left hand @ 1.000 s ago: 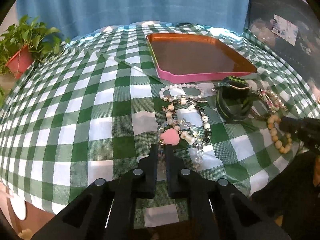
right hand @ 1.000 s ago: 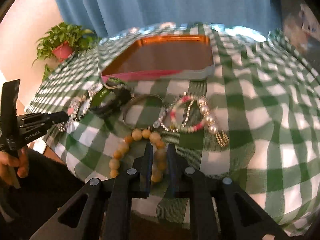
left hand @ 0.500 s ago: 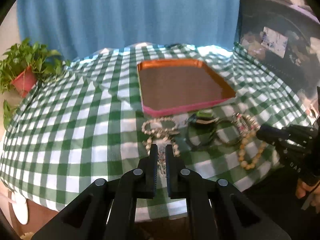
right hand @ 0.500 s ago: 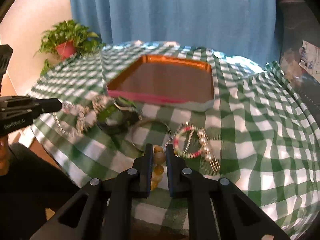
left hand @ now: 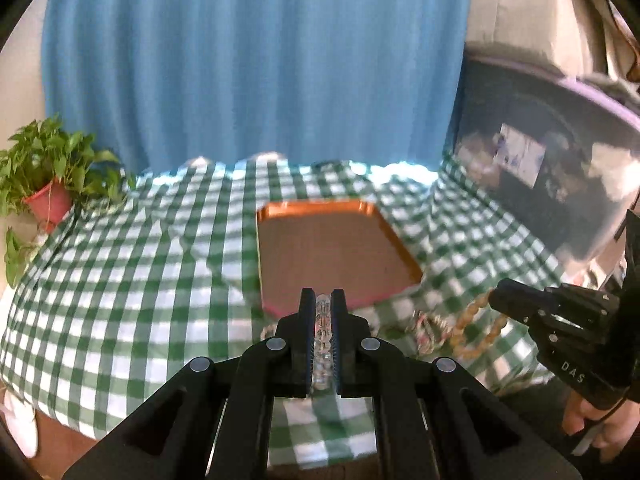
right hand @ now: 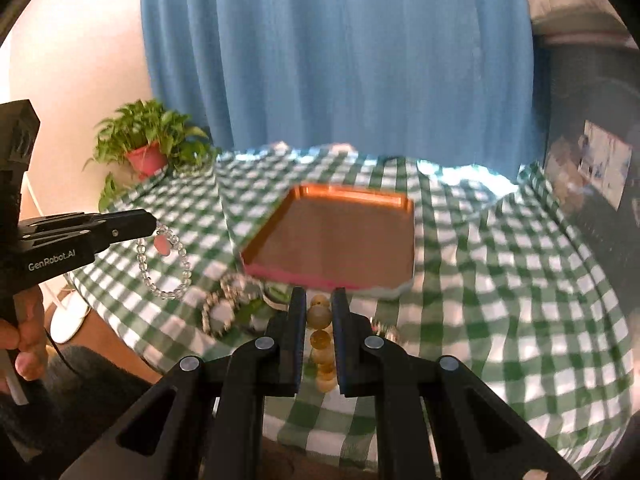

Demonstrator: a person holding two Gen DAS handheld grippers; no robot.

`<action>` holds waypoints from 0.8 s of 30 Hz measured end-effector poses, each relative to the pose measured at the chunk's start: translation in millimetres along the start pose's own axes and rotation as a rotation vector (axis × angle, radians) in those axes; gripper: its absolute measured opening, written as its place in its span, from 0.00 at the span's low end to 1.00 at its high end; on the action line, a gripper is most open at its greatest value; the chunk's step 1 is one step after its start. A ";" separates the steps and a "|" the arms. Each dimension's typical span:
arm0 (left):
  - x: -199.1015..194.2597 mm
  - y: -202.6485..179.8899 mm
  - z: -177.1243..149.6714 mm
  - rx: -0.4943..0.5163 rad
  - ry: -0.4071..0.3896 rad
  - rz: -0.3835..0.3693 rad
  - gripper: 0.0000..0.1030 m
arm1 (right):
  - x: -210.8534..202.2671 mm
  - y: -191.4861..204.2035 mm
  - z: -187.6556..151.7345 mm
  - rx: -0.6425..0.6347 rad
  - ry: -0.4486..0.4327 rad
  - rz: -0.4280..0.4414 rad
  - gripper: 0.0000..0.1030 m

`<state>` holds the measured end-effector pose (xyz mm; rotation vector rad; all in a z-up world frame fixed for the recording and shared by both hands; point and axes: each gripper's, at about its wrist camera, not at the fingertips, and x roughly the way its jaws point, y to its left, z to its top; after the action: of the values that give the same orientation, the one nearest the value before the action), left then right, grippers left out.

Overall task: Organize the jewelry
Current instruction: 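Carry both held bracelets over the orange tray and lower them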

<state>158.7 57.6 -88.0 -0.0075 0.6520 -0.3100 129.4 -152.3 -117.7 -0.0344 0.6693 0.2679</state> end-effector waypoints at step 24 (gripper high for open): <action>78.7 -3.2 87.5 -0.004 -0.084 -0.052 0.07 | 60.8 -11.3 108.0 0.024 -0.096 0.091 0.11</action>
<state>269.2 24.2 -64.8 -0.0408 0.5693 -0.3563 243.6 -136.3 -71.1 0.0314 0.5791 0.3471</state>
